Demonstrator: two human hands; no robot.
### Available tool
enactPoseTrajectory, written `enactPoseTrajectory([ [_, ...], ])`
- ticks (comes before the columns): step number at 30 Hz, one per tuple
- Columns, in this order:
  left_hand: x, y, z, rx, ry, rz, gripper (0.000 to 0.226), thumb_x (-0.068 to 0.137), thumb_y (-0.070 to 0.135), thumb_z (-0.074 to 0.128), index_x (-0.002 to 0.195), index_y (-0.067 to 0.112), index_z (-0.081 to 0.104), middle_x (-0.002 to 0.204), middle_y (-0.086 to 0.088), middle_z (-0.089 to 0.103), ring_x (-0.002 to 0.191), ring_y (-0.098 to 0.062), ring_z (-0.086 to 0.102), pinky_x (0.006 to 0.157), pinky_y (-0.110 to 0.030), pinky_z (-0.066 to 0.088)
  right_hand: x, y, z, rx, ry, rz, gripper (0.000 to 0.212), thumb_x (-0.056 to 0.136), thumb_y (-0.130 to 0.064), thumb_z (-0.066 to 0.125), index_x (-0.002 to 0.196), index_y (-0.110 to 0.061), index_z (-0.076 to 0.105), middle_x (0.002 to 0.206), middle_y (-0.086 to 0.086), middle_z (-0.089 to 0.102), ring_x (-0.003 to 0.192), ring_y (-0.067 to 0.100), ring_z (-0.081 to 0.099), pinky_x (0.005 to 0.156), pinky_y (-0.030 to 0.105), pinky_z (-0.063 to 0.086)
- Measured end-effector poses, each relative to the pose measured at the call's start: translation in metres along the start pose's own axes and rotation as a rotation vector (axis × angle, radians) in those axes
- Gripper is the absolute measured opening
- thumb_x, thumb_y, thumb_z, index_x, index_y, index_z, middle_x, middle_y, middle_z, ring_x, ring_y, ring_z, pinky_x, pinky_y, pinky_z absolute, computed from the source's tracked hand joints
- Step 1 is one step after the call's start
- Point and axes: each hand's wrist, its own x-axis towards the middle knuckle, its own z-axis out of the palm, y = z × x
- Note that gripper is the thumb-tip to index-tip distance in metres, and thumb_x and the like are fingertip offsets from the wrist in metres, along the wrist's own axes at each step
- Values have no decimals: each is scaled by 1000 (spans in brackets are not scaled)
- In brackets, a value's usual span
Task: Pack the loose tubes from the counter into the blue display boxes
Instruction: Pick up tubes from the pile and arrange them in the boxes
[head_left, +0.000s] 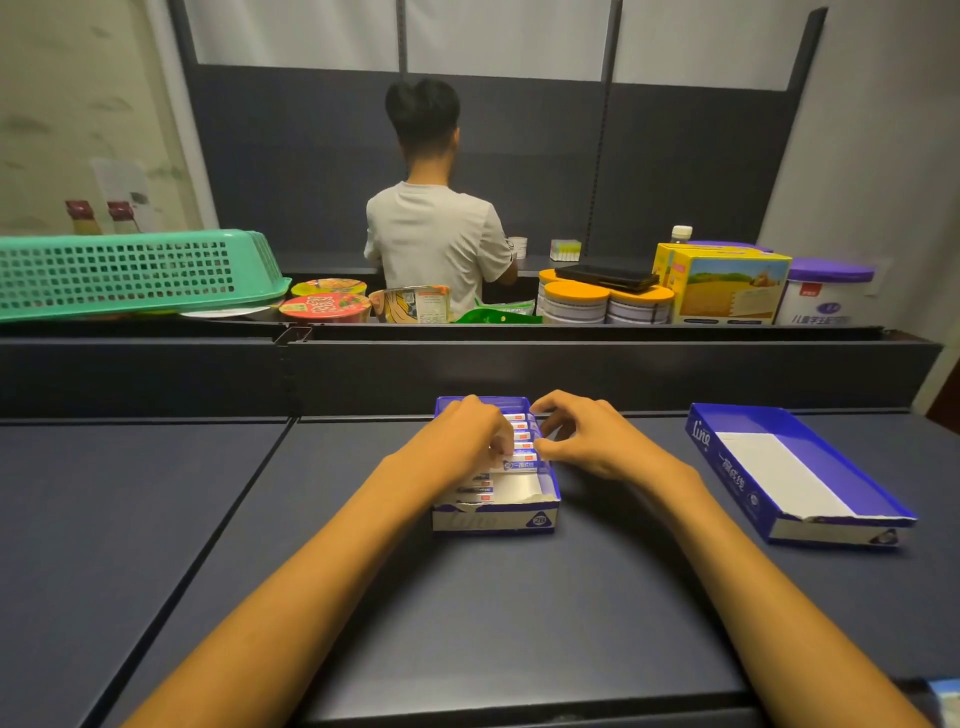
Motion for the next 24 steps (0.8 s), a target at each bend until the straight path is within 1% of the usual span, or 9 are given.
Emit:
enactPoseTrajectory([
  [11,-2,-3,8,4,60,17,17,87,17,69,103,16,72,106,-6,71,93,-18,65,84,-28,54,-1,-3,0,-17,2,6,46,86,-35,70,126,-26,48,125,0,61,100,11,60,69,15,50],
  [15,-2,-2,7,2,55,13,18,87,17,69,105,15,72,108,-6,70,95,-19,65,85,-28,53,-2,-5,1,-35,6,20,47,86,-35,70,127,-26,48,125,0,61,101,11,60,72,18,51],
  [19,-4,-2,2,-24,41,16,20,89,16,66,109,13,72,111,-6,70,99,-19,65,86,-26,51,-4,-6,2,-61,5,10,46,88,-35,68,128,-26,47,127,0,60,102,11,60,70,18,52],
  [22,-10,-4,-2,-52,87,2,24,89,18,67,112,13,70,112,-5,69,98,-17,65,83,-24,51,-9,-7,-2,-81,13,-8,47,89,-38,65,130,-25,46,127,0,60,102,12,60,77,22,53],
  [24,-18,-8,-7,-79,138,-17,26,88,21,69,113,14,69,111,-4,70,95,-15,65,82,-26,54,-14,-7,-6,-76,63,-10,47,90,-41,63,131,-24,46,125,0,61,102,13,60,82,26,53],
])
